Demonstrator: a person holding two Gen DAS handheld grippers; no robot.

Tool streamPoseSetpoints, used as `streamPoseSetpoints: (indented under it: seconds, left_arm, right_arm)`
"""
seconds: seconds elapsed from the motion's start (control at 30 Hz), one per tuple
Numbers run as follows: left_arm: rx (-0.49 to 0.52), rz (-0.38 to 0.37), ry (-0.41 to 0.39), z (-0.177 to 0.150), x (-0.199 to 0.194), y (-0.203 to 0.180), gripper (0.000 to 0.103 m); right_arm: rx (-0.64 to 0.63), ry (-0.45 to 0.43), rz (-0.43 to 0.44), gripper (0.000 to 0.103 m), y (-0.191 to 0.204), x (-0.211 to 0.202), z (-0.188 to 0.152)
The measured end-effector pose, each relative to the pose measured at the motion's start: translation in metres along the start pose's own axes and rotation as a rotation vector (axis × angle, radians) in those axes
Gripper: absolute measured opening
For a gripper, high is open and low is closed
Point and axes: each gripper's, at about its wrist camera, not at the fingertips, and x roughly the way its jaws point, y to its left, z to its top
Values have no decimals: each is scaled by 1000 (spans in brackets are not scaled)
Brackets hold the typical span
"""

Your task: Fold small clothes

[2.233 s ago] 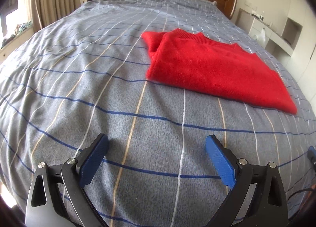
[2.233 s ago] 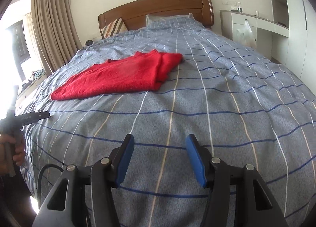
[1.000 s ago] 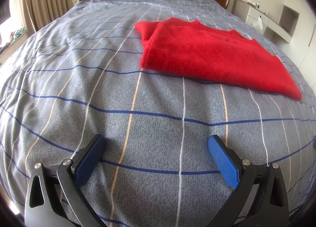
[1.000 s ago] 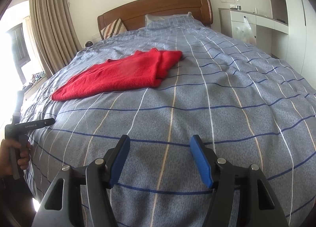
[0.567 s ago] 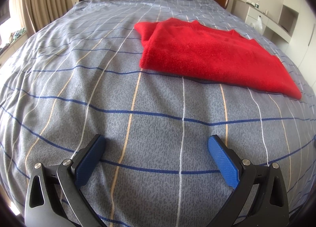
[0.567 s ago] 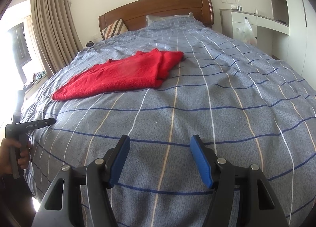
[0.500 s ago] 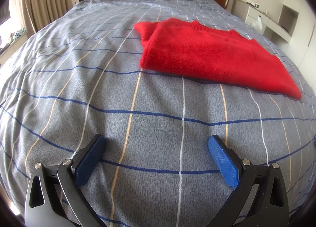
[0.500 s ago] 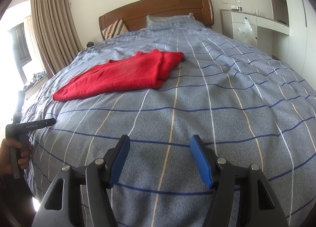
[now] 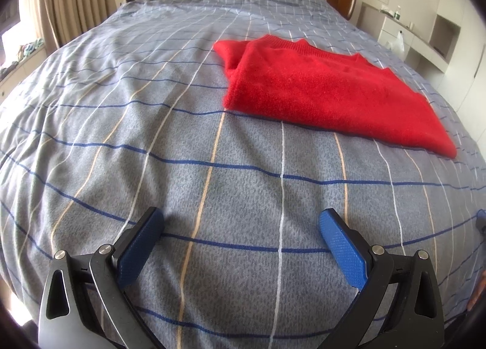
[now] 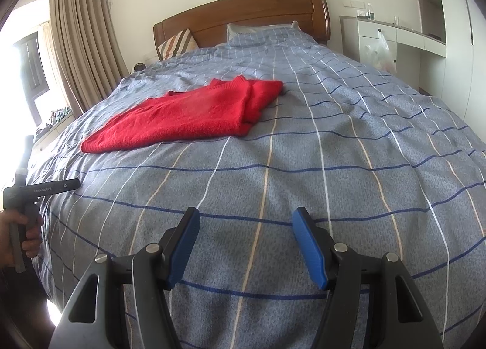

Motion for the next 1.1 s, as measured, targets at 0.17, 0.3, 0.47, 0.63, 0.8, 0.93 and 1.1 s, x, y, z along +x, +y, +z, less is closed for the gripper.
streamPoseSetpoints:
  seconds: [0.17, 0.3, 0.47, 0.63, 0.8, 0.93, 1.1]
  left_arm:
    - [-25, 14, -36, 2, -20, 15, 103]
    - [-68, 11, -81, 8, -29, 30, 103]
    - [-67, 6, -117, 12, -24, 26, 103]
    - [-52, -35, -138, -4, -24, 18, 102]
    - [-16, -56, -111, -17, -21, 20, 103]
    - [-65, -74, -111, -14, -18, 34, 102]
    - [-103, -73, -137, -13, -19, 50, 102]
  right_arm:
    - [48, 4, 7, 63, -12, -1, 2]
    - [102, 49, 34, 63, -18, 6, 12]
    - [185, 55, 160, 65, -25, 31, 81]
    - [272, 144, 168, 65, -39, 100, 144]
    - [337, 264, 158, 65, -48, 166, 160]
    - [448, 340, 183, 57, -54, 200, 154]
    - [375, 348, 142, 9, -30, 194, 179]
